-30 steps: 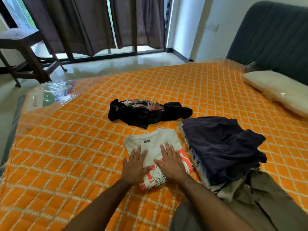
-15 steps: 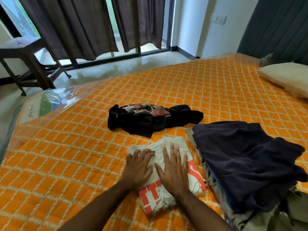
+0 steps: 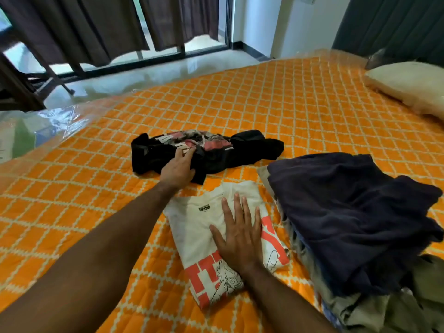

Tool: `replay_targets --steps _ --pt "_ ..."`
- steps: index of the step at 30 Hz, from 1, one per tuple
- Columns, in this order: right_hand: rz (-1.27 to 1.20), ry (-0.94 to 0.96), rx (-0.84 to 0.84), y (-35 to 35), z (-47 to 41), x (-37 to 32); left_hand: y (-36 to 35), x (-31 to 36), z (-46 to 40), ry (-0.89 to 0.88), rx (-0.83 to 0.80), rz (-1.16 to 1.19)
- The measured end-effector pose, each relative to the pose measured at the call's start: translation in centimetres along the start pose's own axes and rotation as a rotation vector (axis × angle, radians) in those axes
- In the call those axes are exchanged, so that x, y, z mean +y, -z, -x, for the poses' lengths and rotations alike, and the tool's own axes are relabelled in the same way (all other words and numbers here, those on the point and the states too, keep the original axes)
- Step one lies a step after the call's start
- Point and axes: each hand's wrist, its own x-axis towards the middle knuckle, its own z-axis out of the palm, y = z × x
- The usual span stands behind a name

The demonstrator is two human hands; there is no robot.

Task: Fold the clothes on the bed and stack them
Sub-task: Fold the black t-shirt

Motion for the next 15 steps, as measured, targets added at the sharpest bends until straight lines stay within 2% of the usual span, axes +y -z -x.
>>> replay_targets --steps 5,10,13,15 --pt "0.013 0.003 -0.022 0.0 0.1 0.1 1.0 0.0 0.3 -0.064 0.007 -0.048" --pt "0.026 0.001 0.002 -0.6 0.6 0.7 3.0 -0.2 3.7 -0.021 0.196 -0.008" --pt "0.030 0.034 0.017 -1.0 0.8 1.0 8.0 -1.2 6.2 0.026 0.316 0.237" --pt "0.048 0.037 -0.046 -0.7 0.4 0.7 13.2 -2.1 8.7 0.066 0.299 0.453"
